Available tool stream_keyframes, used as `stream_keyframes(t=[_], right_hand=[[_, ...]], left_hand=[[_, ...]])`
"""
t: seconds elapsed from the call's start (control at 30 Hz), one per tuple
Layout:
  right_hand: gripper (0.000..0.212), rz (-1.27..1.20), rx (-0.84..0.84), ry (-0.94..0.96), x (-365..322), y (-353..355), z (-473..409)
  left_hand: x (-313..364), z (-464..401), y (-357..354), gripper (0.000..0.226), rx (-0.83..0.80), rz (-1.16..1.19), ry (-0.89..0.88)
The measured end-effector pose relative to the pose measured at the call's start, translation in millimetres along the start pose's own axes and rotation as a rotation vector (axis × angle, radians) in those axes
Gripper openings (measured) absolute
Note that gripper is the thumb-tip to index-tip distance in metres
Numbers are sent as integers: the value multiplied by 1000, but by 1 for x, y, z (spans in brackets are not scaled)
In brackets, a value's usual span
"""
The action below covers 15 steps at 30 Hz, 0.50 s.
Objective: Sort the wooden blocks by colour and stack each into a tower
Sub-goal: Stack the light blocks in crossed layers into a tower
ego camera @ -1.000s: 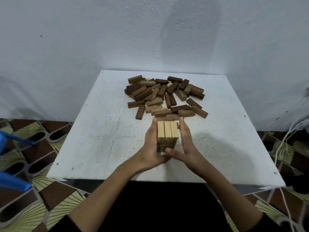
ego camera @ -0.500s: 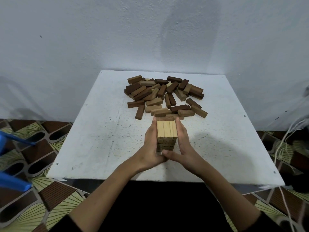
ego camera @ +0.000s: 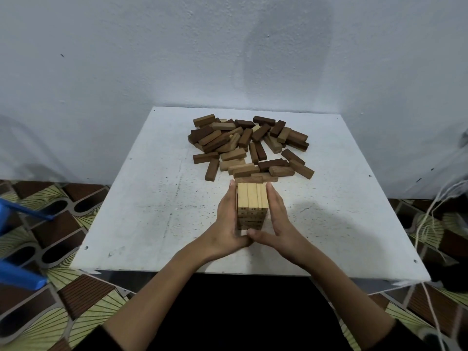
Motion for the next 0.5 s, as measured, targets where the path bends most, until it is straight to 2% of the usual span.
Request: stream_keyframes(t=[0.1, 0.2, 0.33, 0.5], right_hand=[[95, -39, 44, 76, -5, 16, 2], [100, 11, 100, 118, -8, 30, 0], [90, 116, 110, 150, -15, 38, -6], [90, 160, 96, 142, -12, 40, -14]], left_hand=[[1, 3, 12, 124, 19, 67, 34], [8, 3, 27, 115, 49, 81, -33], [11, -3, 36, 102, 60, 41, -47], [12, -8, 40, 94, 69, -1, -70]])
Point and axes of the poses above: each hand's wrist, its own z-axis away from the middle knuckle, its own y-axis out of the back of the hand, x = y × z, the point moved 3 cm from there along -z, towards the middle knuckle, and after that the axes turned 12 degrees about -x, right-handed, at the moved point
